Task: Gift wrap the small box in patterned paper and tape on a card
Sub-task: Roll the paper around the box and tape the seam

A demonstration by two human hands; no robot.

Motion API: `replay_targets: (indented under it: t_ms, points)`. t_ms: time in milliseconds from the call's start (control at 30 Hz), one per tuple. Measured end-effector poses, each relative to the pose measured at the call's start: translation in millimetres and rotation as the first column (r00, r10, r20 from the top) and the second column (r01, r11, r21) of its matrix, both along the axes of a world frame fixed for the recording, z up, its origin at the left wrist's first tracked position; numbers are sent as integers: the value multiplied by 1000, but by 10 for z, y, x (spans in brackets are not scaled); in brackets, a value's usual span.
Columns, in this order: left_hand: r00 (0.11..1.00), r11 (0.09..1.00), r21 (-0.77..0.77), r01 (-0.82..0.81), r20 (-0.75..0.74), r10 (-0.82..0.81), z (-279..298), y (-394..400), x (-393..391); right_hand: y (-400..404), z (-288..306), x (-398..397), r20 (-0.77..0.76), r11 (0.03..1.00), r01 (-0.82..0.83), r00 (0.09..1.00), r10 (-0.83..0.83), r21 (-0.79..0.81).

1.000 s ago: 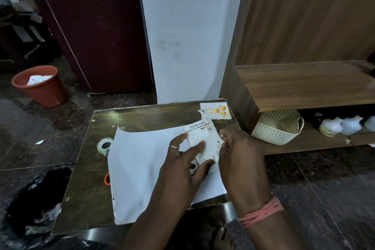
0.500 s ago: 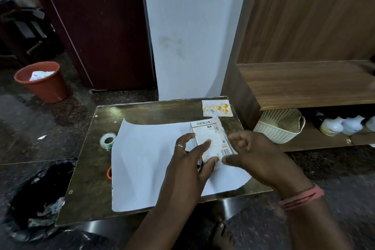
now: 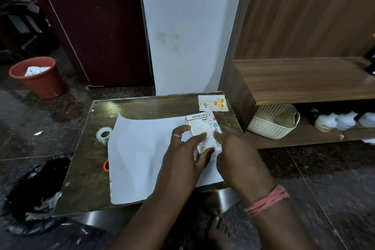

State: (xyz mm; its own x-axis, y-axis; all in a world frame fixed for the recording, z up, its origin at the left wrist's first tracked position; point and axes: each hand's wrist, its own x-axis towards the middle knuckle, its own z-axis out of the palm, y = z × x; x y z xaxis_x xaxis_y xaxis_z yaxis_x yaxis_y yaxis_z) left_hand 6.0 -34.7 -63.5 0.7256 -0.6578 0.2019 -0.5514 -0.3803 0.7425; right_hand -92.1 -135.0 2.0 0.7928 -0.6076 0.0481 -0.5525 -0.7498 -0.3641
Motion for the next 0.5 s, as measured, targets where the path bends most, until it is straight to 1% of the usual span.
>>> replay_targets:
  t_ms: [33,67,133,167,200,267,300,367,433,467,500]
  points:
    - [1000,1000,4,1,0,-1,-1,5,0,4,9,7,-40,999,-33,999,34,23]
    - [1000,1000,2,2,3,-2,-3,14,-2,5,18,4,-38,997,-50,998,52,62]
    - [1000,1000,-9,7,16,-7,-12,29,-1,-27,55,-31,67,975,-48,997,34,218]
    - [1000,1000,-11,11,18,-10,-19,33,-1,-65,61,-59,119,946,-21,993,-18,323]
    - [1000,1000,-9,13,13,-12,-20,37,-1,-107,68,-82,147,902,19,985,-91,431]
    - [1000,1000,-6,16,-5,-16,-17,37,0,-186,77,-117,171,766,74,957,-236,639]
    - [1000,1000,-9,17,-16,-17,-12,36,0,-219,70,-125,175,698,81,941,-288,712]
    - [999,1000,-15,20,-42,-21,8,34,0,-278,50,-136,176,603,97,909,-377,792]
    - [997,1000,-12,24,-67,-25,25,35,-3,-343,35,-139,174,535,123,865,-471,836]
    - [996,999,-15,29,-78,-30,21,34,0,-374,33,-139,172,518,135,848,-501,844]
    - [995,999,-27,35,-89,-37,11,31,3,-411,22,-137,161,528,165,841,-516,833]
